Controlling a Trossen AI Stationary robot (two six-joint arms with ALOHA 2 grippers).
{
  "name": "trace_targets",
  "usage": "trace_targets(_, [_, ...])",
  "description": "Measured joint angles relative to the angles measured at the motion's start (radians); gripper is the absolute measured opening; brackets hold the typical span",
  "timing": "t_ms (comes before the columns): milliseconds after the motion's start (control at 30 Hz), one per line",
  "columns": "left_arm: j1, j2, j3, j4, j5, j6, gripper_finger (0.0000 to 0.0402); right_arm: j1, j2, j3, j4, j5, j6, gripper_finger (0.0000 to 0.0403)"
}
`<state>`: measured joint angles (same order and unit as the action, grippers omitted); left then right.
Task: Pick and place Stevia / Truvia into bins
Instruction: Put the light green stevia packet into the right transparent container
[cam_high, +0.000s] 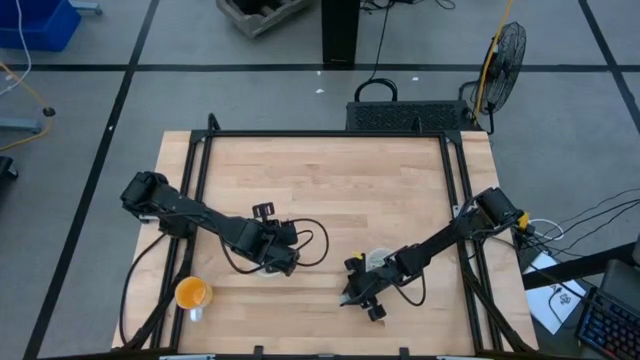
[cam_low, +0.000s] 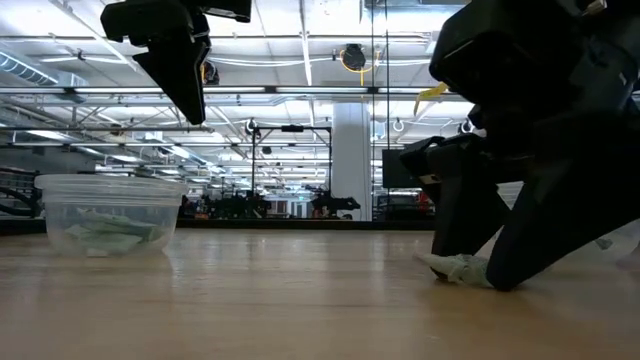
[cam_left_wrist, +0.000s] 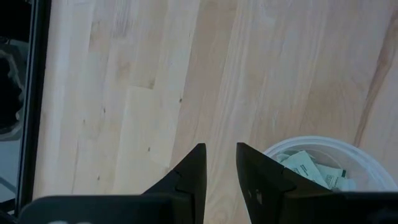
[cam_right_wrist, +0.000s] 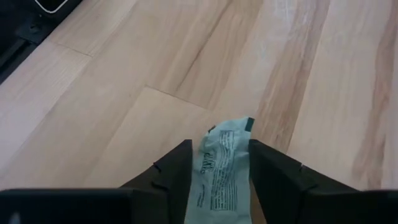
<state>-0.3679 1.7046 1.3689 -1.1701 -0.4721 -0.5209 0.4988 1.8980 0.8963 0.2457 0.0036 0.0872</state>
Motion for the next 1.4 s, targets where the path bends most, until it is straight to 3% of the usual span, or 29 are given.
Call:
trace_targets(400, [0.000,0.000,0.000,0.000,0.000,0.003,0.0093,0.000,-0.036,-0.005,0.012,-0.008,0.002,0.0105])
trace_targets(600, [0.000,0.000,0.000,0.001,-0.001,0.002,0.0093,0.001,-0.197,-0.005,-0.050,0.010,-0.025,0.0105])
trace_targets(767, [0.000,0.000,-0.001,0.003,-0.001,0.002,0.0093,0.001,-0.359,-0.005,-0.278,0.156,-0.018,0.0106])
trace_targets(867, [0.000,0.000,-0.001,0.006,-0.001,0.000,0.0093,0.000,-0.428,-0.014,-0.460,0.268,0.067,0.0108])
trace_targets(967, [0.000,0.000,-0.001,0.009,-0.001,0.000,0.0093,-0.002,-0.464,-0.049,-0.563,0.303,0.187,0.0115])
trace_targets(1167, [0.000,0.001,-0.001,0.016,-0.001,-0.004,0.0093,0.003,-0.484,-0.140,-0.591,0.240,0.371,0.0129])
trace_targets(1400, [0.000,0.001,-0.001,0.016,-0.001,-0.004,0.0093,0.007,-0.485,-0.188,-0.545,0.233,0.397,0.0143])
